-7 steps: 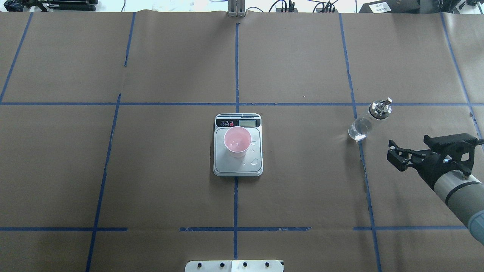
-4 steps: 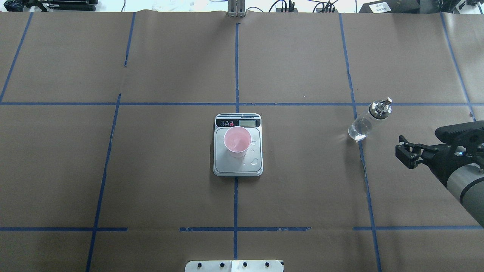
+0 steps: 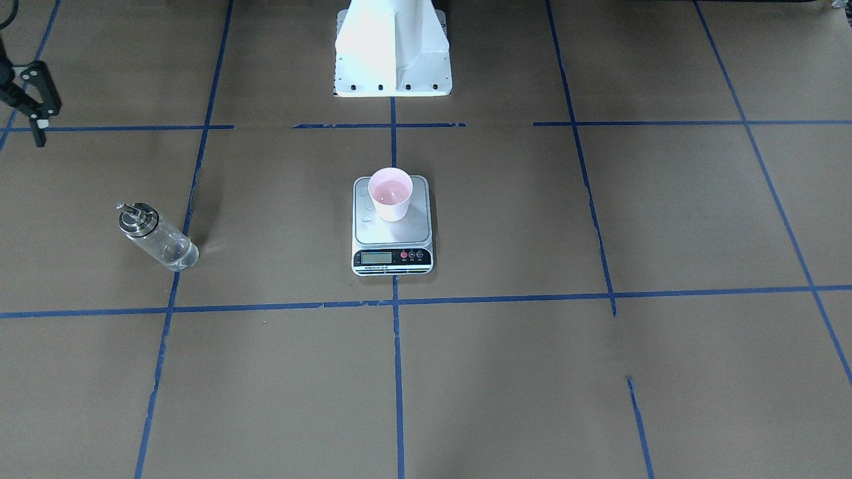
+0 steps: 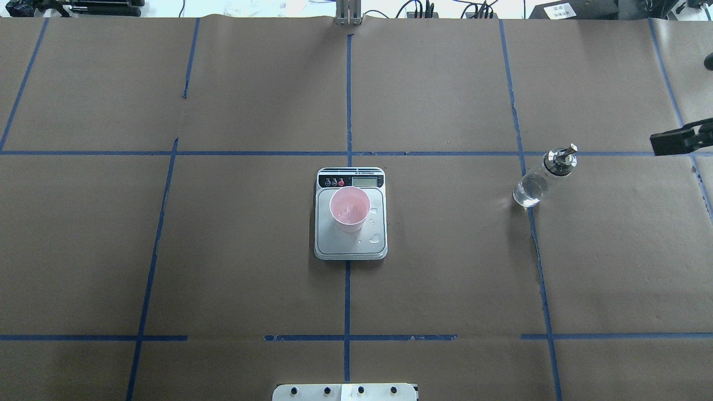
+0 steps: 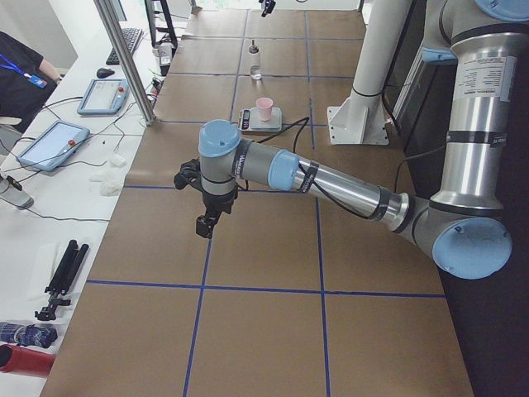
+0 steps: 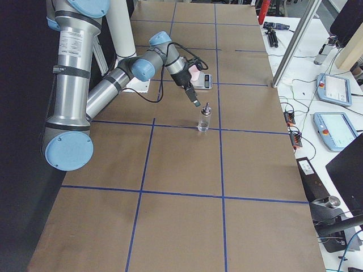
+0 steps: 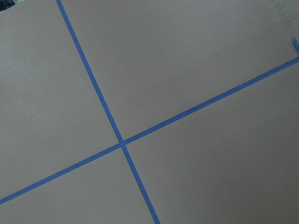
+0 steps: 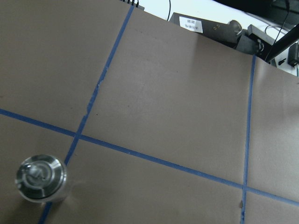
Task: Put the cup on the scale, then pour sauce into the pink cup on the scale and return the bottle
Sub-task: 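Open the right gripper and withdraw it from the bottle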
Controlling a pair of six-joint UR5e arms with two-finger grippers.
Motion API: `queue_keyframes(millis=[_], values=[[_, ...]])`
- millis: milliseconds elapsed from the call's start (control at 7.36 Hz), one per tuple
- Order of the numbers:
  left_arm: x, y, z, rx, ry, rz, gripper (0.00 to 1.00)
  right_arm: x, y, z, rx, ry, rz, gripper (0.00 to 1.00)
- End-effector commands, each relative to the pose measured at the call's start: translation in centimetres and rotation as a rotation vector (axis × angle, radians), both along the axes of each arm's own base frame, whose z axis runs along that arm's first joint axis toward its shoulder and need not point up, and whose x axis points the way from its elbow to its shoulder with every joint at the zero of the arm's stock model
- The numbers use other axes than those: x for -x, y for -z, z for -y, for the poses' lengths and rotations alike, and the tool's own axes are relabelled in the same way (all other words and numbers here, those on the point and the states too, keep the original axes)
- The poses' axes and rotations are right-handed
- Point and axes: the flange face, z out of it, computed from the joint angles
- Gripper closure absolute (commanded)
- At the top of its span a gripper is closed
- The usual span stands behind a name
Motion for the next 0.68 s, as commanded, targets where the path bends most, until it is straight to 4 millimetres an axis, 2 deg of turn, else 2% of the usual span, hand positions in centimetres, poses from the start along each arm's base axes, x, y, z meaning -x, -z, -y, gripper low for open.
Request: queue_keyframes(millis=[0, 136, 272, 408, 543], values=[[0.0, -0.1, 0.0, 0.003, 0.000, 0.000, 0.00, -9.6, -8.1, 6.3, 0.085, 0.174, 0.112, 0.00], [0.0, -0.7, -0.1, 0.017, -0.001, 0.002, 0.00, -11.9, -13.1, 7.2, 0.130, 0.249, 0.179, 0.00], [0.1, -1.8, -0.8, 0.037, 0.001, 0.003, 0.00, -13.4, -17.8, 6.2, 0.215, 0.243, 0.229, 0.00], [1.8, -4.6, -1.8, 0.089, 0.033, 0.004, 0.00, -13.5, -20.0, 4.7, 0.253, 0.239, 0.231, 0.00], [2.9, -8.9, -2.0, 0.132, 0.006, 0.009, 0.00, -13.6, -21.2, 5.0, 0.290, 0.220, 0.217, 0.00]])
